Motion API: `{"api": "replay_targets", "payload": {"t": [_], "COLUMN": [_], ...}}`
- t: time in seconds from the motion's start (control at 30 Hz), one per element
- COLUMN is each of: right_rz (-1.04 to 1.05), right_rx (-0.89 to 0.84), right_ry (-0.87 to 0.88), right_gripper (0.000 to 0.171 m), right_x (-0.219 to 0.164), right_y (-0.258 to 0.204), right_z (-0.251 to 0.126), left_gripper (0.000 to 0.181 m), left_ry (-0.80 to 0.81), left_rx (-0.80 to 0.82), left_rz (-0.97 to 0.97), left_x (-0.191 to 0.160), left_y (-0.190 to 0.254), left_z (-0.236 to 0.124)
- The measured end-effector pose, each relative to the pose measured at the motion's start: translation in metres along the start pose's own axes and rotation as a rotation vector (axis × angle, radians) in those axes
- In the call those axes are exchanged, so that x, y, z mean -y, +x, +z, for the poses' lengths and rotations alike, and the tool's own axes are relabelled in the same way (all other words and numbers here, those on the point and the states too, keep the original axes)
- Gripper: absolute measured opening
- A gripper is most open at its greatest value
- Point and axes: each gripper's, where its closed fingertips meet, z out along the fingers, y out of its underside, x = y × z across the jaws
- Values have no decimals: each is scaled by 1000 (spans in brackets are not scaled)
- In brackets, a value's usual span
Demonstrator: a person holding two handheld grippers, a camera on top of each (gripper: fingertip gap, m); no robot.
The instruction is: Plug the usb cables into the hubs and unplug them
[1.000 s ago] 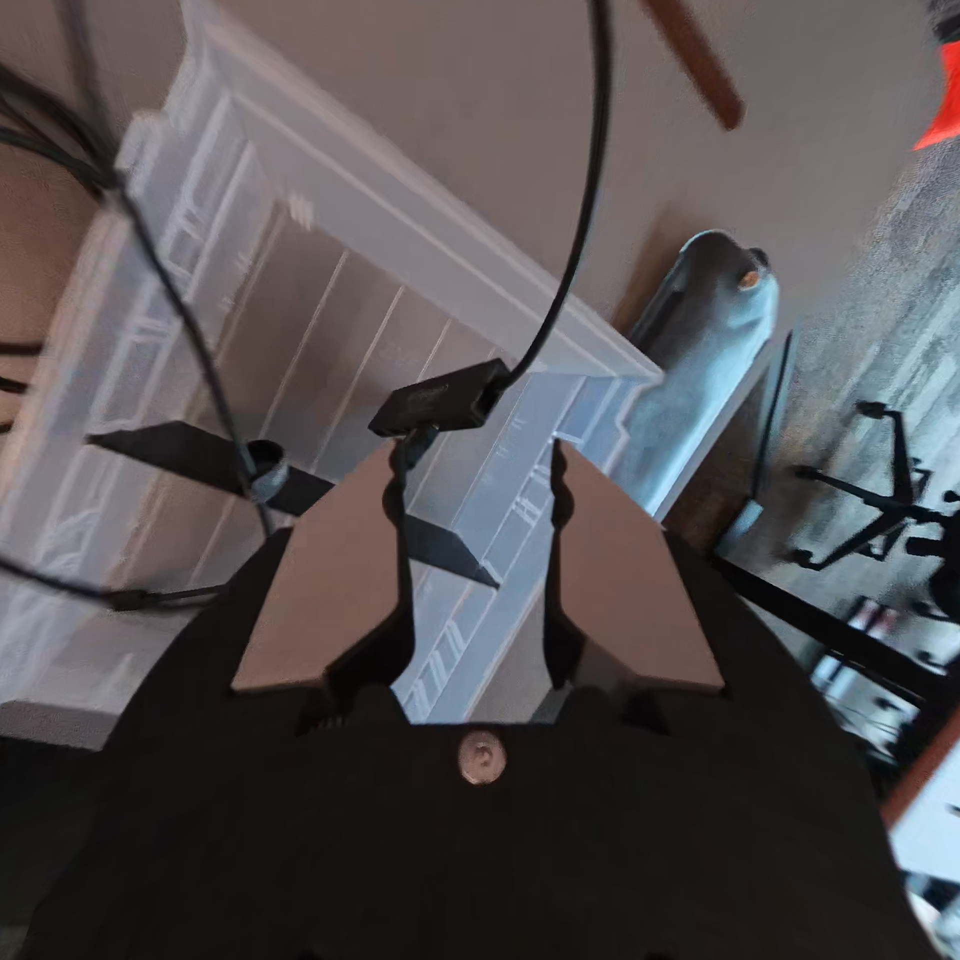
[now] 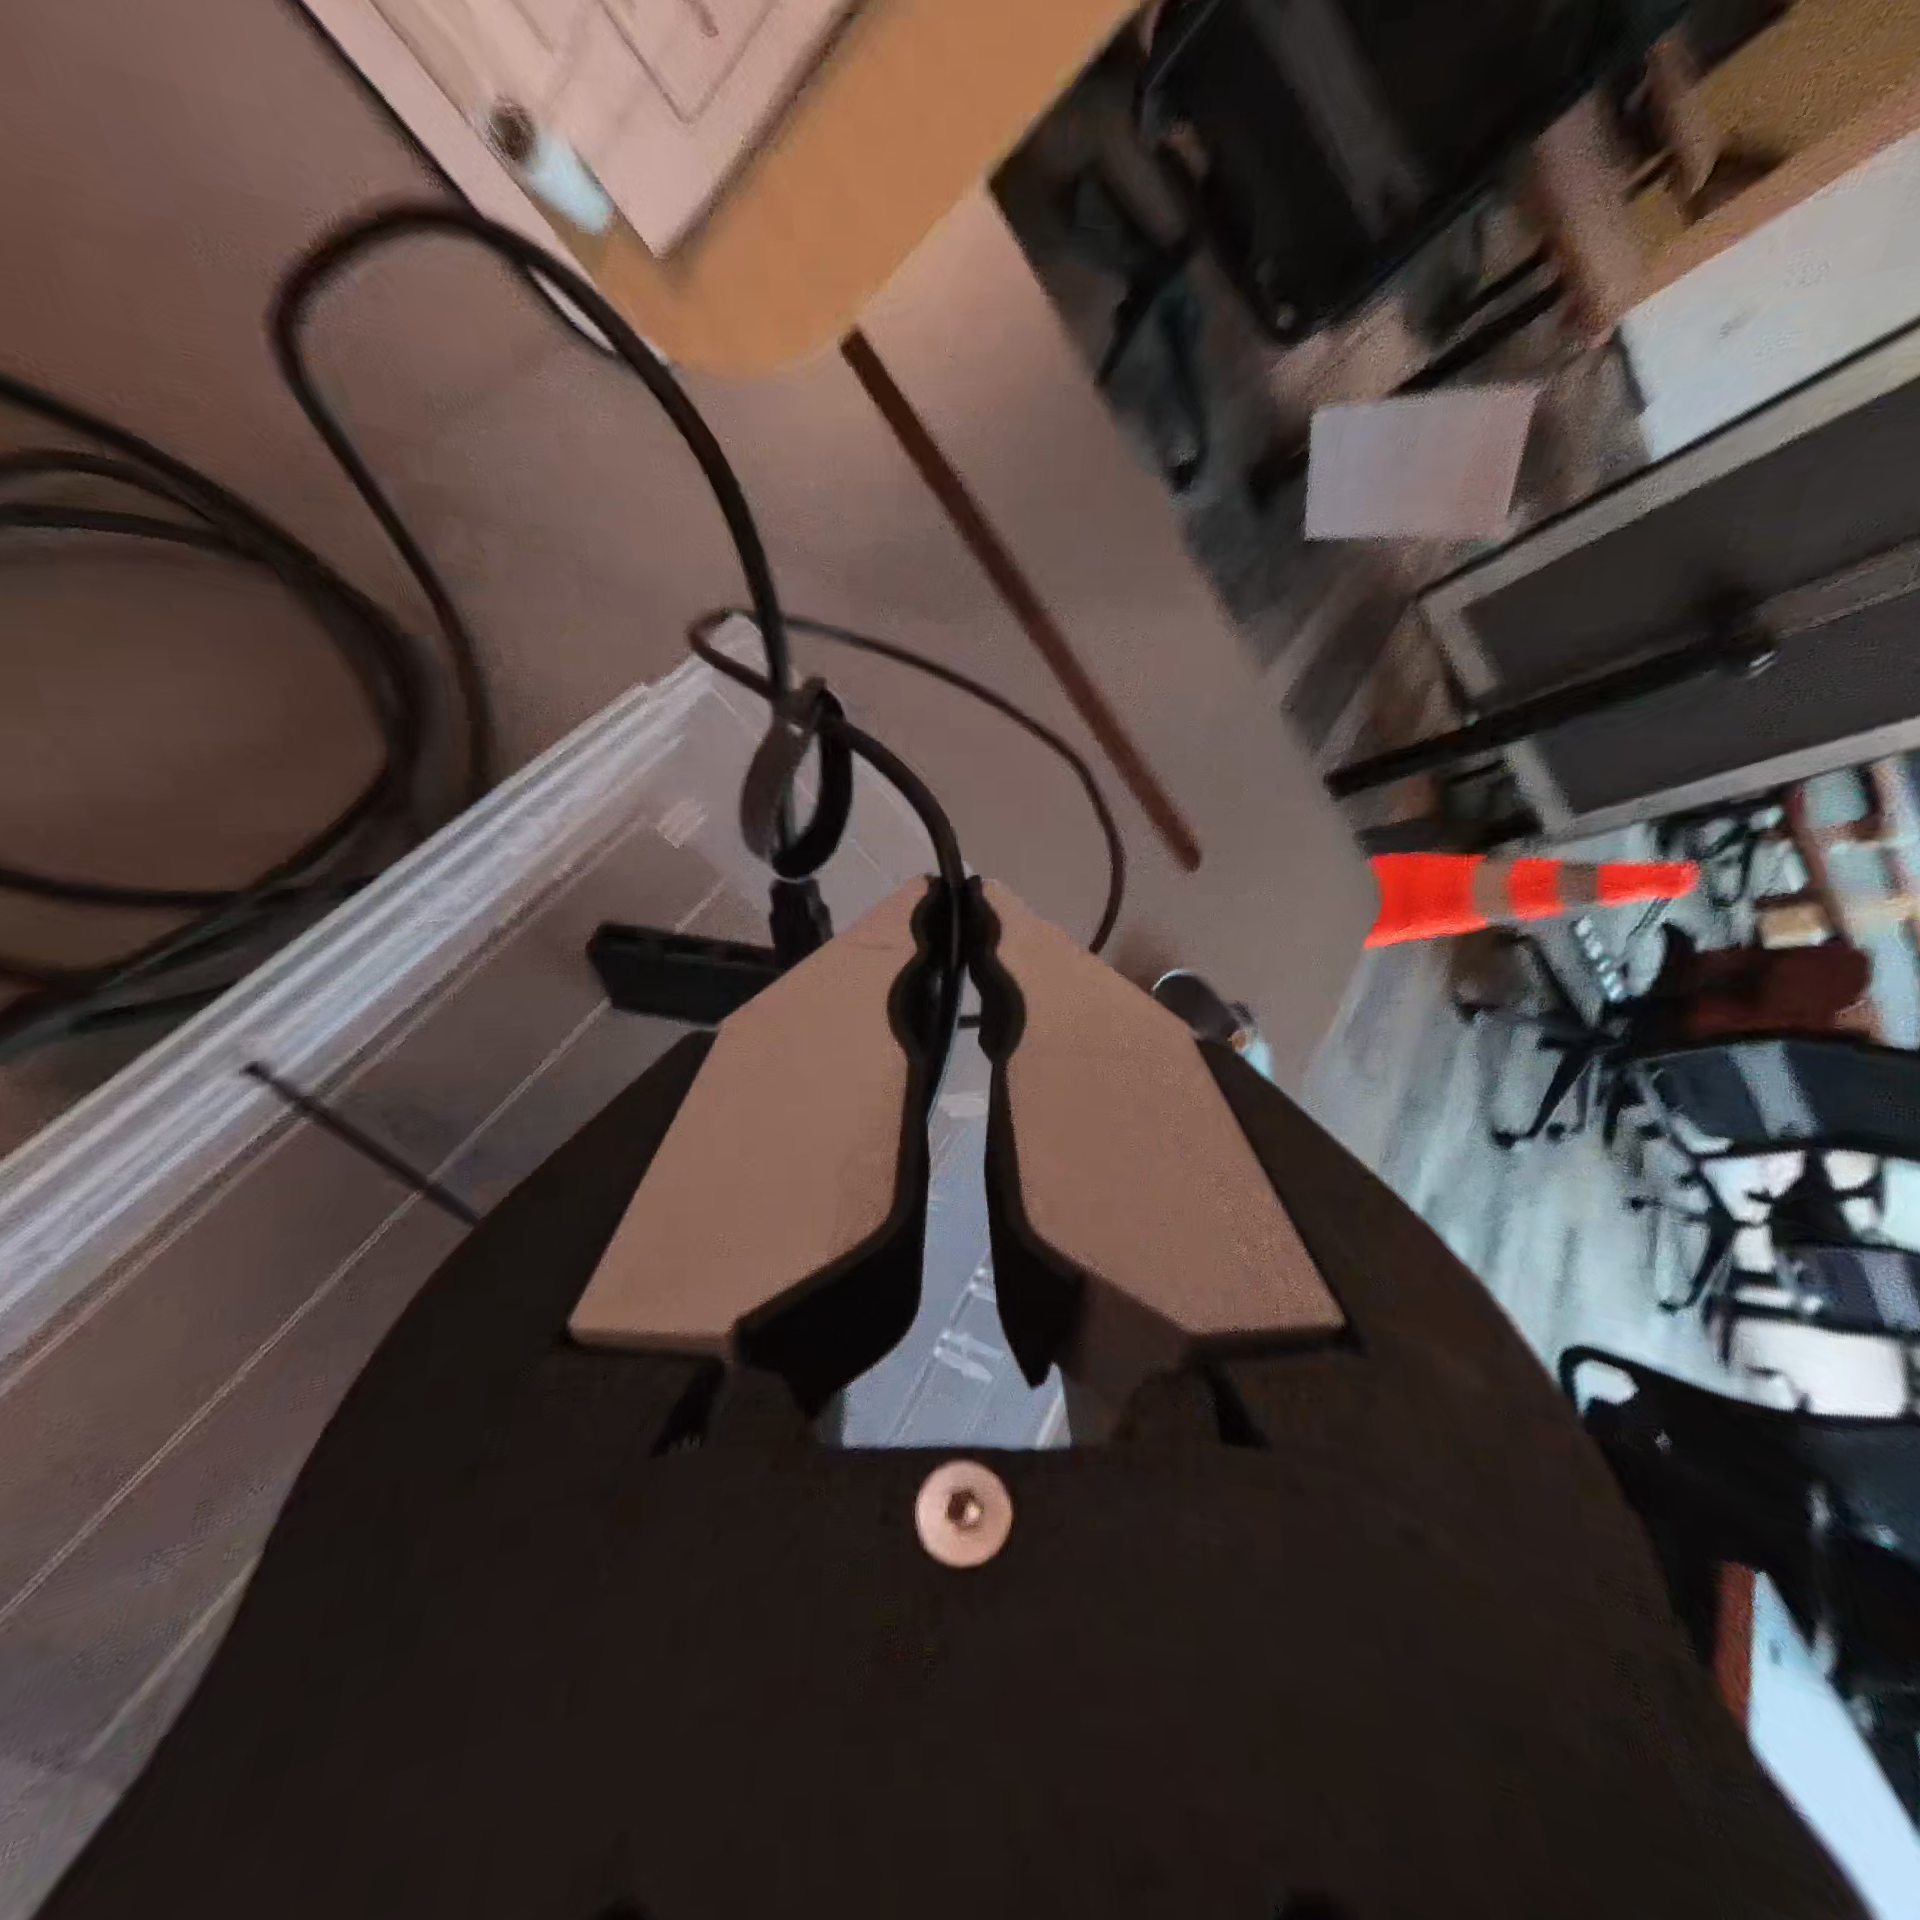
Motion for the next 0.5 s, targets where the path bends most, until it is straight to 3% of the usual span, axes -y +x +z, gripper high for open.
{"api": "replay_targets", "payload": {"t": [0.13, 0.27, 0.33, 0.37, 0.47, 0.5], "right_rz": [97, -6, -61, -53, 18, 19], "right_rx": [167, 181, 129, 145, 210, 192], "right_ry": [-374, -773, -835, -832, -830, -817], "right_gripper": [0, 2, 5, 9, 55, 60], "right_x": [-72, -137, -144, -142, -138, -135], "right_y": [-17, -23, -17, -20, -31, -26], "right_z": [47, 47, 46, 46, 44, 42], "left_gripper": [6, 6, 7, 7, 6, 7], "left_ry": [6, 4, 7, 7, 10, 10], "left_rx": [1, -13, -18, -19, -14, -13], "left_rz": [4, 17, 16, 16, 11, 9], "left_x": [1, 1, 1, 1, 2, 2], "left_y": [0, 3, 4, 4, 3, 3], "left_z": [-2, -1, -1, -1, -1, -1]}}
